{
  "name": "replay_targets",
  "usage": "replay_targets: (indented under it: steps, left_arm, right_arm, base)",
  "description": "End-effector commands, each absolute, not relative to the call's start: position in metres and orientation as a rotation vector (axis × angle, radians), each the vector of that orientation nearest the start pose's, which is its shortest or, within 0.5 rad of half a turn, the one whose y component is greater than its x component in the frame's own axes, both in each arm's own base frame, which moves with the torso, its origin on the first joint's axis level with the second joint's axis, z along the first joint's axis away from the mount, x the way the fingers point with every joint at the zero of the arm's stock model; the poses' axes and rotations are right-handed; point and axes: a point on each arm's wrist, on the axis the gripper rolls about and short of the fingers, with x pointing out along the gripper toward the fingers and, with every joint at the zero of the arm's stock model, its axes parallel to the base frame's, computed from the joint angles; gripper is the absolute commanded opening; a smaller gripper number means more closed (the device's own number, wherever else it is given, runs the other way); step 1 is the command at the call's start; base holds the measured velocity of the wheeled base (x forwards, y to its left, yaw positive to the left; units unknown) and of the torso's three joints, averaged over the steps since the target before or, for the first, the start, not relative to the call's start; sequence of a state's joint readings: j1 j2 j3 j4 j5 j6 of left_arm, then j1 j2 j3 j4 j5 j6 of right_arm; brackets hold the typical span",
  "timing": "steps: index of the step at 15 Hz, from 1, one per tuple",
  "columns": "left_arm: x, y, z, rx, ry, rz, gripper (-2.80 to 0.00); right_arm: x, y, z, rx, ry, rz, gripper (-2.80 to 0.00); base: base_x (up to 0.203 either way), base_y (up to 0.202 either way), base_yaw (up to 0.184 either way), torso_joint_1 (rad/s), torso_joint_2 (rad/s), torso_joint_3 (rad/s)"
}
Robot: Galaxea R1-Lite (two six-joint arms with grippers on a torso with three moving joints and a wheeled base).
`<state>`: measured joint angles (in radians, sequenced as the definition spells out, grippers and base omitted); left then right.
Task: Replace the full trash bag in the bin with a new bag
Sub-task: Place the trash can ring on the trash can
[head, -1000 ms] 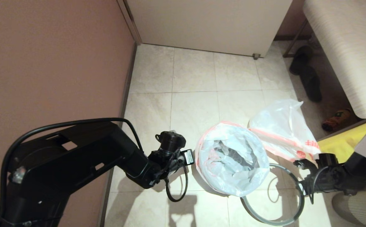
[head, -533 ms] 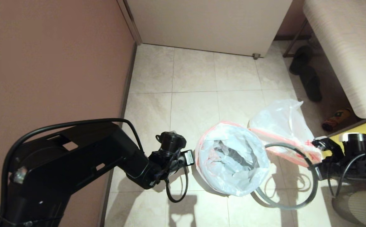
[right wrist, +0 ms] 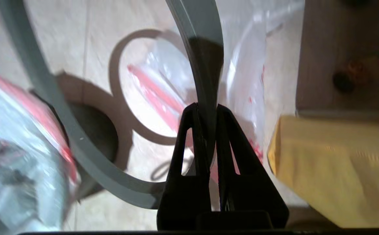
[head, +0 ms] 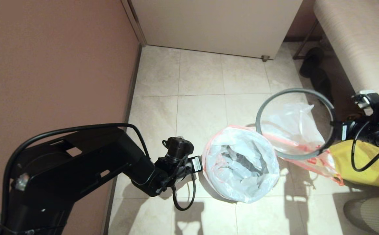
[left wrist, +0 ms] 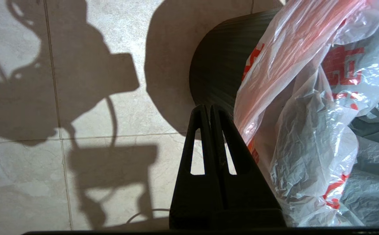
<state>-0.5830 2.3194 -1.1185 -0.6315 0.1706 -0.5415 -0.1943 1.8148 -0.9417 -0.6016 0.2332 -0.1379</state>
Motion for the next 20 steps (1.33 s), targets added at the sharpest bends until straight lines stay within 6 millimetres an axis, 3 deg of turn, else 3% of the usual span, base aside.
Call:
replay_targets:
  steps: [1, 6, 10, 12, 15, 20]
  left_arm:
    - [0.356, -0.230, 0.029, -0.315, 0.619, -0.243, -2.80]
    - [0.359, -0.229, 0.029, -0.316, 0.611, -0.227, -2.80]
    - [0.359, -0.228, 0.030, -0.317, 0.607, -0.225, -2.80]
    - [0.359, -0.228, 0.030, -0.317, 0.607, -0.225, -2.80]
    - [0.359, -0.228, 0.029, -0.316, 0.608, -0.224, -2.80]
    - [0.375, -0.212, 0.029, -0.336, 0.590, -0.177, -2.80]
  right_arm:
    - [0.334, -0.047, 0.204, -0.075, 0.169, 0.073, -2.80]
    - [0.358, 0.010, 0.220, -0.012, 0.215, 0.177, -2.80]
    - [0.405, 0.008, 0.264, 0.012, 0.008, -0.054, -2.80]
    - [0.413, 0.006, 0.272, 0.052, 0.001, -0.141, -2.80]
    - [0.397, 0.012, 0.280, 0.161, 0.068, -0.124, -2.80]
    - [0.357, 0.019, 0.271, 0.358, 0.255, 0.007, -2.80]
  base:
    - [0.000, 0.000, 0.000, 0.000, 0.00, 0.000]
    - [0.000, 0.000, 0.000, 0.000, 0.00, 0.000]
    - [0.000, 0.000, 0.000, 0.000, 0.00, 0.000]
    - [0.000, 0.000, 0.000, 0.000, 0.00, 0.000]
    - [0.000, 0.000, 0.000, 0.000, 0.00, 0.000]
    - [0.000, 0.000, 0.000, 0.000, 0.00, 0.000]
